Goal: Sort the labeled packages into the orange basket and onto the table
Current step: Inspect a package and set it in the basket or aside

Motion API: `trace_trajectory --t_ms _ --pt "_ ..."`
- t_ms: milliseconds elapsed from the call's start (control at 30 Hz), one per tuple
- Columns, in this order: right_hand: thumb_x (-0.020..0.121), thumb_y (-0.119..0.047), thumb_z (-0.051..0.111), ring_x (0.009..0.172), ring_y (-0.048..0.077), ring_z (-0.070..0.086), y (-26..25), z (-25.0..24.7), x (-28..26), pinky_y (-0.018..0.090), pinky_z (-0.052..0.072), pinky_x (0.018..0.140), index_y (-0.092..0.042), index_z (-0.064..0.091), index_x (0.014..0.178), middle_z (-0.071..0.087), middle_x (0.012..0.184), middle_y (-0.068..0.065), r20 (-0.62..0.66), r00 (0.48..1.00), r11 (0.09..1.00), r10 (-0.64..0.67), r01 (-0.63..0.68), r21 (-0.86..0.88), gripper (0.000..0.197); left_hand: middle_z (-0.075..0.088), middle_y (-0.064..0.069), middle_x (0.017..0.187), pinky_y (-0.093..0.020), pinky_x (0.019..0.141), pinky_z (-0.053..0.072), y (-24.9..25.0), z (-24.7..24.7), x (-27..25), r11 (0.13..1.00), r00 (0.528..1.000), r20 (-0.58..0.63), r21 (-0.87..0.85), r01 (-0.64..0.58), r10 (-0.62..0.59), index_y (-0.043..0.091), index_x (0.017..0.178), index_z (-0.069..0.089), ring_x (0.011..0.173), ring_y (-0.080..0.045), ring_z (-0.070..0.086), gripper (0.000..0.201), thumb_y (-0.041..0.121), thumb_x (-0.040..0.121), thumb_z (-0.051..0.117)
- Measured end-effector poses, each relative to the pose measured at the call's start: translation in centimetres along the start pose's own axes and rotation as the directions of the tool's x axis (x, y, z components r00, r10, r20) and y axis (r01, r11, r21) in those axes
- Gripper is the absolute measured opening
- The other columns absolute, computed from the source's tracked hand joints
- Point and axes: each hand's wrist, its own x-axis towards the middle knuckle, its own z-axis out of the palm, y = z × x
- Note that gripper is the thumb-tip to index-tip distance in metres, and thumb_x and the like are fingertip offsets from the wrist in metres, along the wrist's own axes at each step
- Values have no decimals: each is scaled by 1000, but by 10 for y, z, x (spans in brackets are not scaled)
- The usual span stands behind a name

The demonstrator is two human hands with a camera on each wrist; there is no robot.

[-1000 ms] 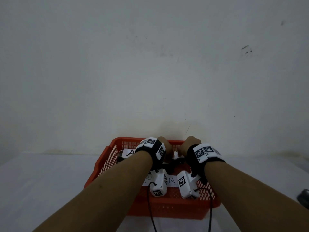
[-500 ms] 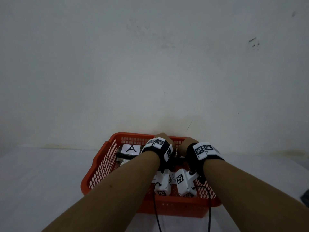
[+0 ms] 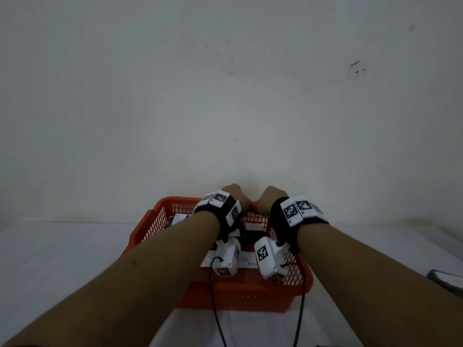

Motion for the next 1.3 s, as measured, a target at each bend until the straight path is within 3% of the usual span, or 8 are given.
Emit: trace_trajectory --t_ms 100,200,267,433,733,967,1133,1300 --pt "96 -24 64 90 28 66 1 -31 -19 28 46 58 -4 63 84 64 86 6 -72 996 998 -57 59 25 24 77 -12 96 -35 84 61 10 -37 -12 986 994 -99 -158 -60 45 0 102 80 84 -25 71 23 20 91 72" --pt "93 -29 68 108 30 69 13 -55 -41 34 57 80 -1 71 115 73 117 14 -104 990 994 -92 98 58 36 80 -11 101 -35 85 61 22 -73 -40 972 987 -121 -197 -128 105 6 102 83 90 -23 74 23 24 91 74" --pt "95 -32 67 126 29 61 21 -71 -66 36 50 99 -5 62 137 64 138 13 -107 988 993 -107 112 43 50 79 -7 108 -34 89 59 25 -87 -57 969 978 -139 -170 -179 156 11 107 82 101 -22 72 25 28 93 73" --pt "92 -39 70 134 22 54 46 -92 -133 28 42 96 -19 42 154 57 146 6 -107 980 982 -167 175 66 71 73 1 128 -32 101 51 34 -98 -120 958 957 -117 -82 -274 264 19 123 76 119 -18 65 34 36 95 71" --pt "91 -46 72 142 26 46 106 -79 -247 31 39 103 -28 23 162 41 161 8 37 985 985 -169 168 33 88 59 -2 148 -29 105 43 42 -61 -230 930 932 55 64 -362 359 17 147 58 131 -20 57 56 45 98 64" --pt "83 -44 82 146 24 40 162 -42 -304 36 38 114 -33 23 162 34 166 1 101 971 976 -218 213 51 99 63 1 141 -35 108 49 44 -4 -291 901 888 195 36 -432 417 20 145 58 123 -18 62 59 52 96 64" --pt "82 -32 85 142 25 44 190 -19 -324 33 42 110 -31 26 161 40 162 2 154 969 981 -193 191 28 99 45 0 160 -32 121 33 55 35 -315 886 868 244 62 -460 433 17 155 45 147 -19 42 67 49 99 63" --pt "79 -22 87 127 22 54 206 -7 -332 25 42 94 -26 49 148 54 143 3 134 979 988 -153 154 8 78 69 -1 132 -36 102 53 74 59 -319 870 836 279 6 -494 473 18 134 68 117 -18 65 45 34 92 74"
